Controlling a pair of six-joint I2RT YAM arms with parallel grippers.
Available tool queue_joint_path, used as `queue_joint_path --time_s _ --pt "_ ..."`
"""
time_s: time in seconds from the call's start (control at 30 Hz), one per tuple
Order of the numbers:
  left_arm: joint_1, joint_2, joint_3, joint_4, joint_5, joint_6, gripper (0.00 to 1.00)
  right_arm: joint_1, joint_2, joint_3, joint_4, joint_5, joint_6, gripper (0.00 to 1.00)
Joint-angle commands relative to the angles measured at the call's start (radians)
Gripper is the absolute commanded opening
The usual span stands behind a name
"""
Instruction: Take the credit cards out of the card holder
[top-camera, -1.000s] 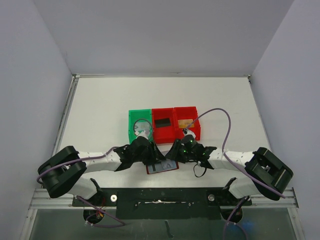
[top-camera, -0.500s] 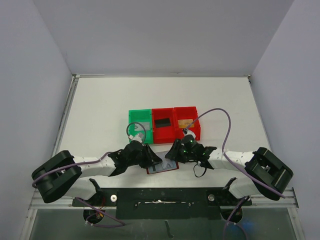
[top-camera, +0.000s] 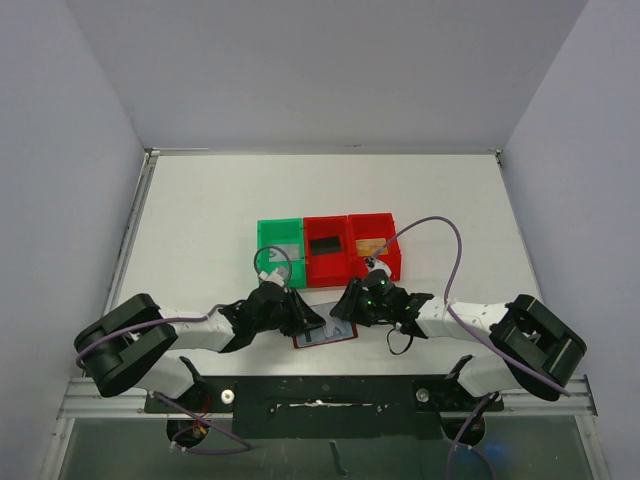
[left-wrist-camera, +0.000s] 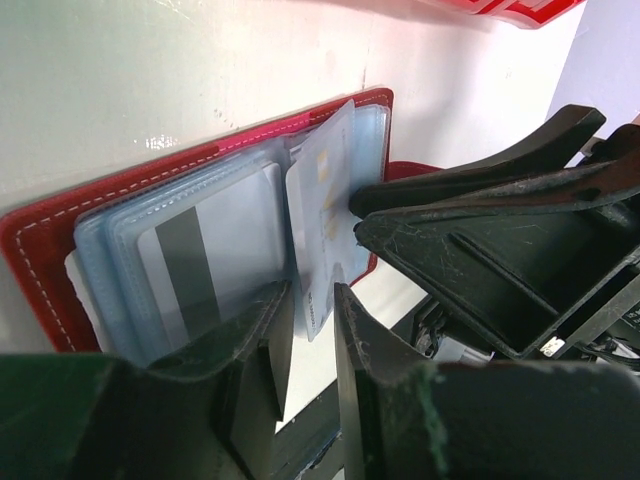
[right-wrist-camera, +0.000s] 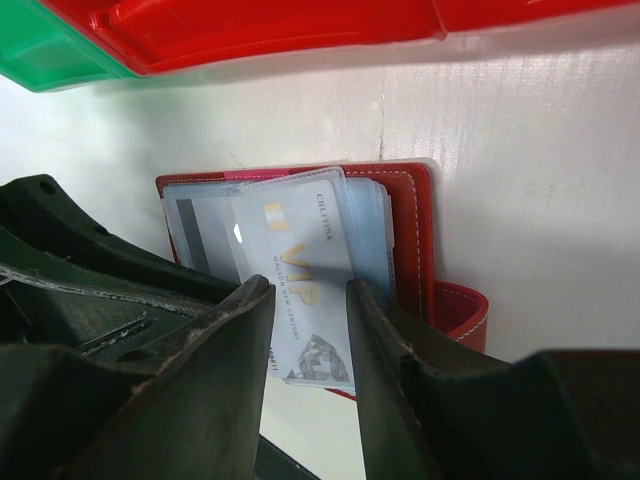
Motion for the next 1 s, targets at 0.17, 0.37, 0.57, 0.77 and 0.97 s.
queue_joint_path --time_s 0.17,0.37,0.57,0.77,0.97 --pt "0.004 0.030 0.026 0.108 0.025 0.000 0.17 -0.001 0.024 -0.034 -0.107 0.017 -0.010 0.38" --pt "0.007 0.057 0.064 0.096 0.028 0.021 0.07 0.000 0.029 -0.033 -0.111 0.021 -0.008 0.38" --pt "0.006 0.020 0.041 0.076 0.011 0.009 0.01 -0.001 0.022 -0.033 -0.126 0.034 -0.006 0.38" --pt "0.006 -0.021 0.010 0.071 0.008 0.005 0.00 -0.002 0.027 -0.028 -0.130 0.036 -0.009 0.38" --pt "0.008 -0.038 -0.019 0.073 0.011 0.000 0.00 -0.001 0.022 -0.020 -0.146 0.044 -0.017 0.38"
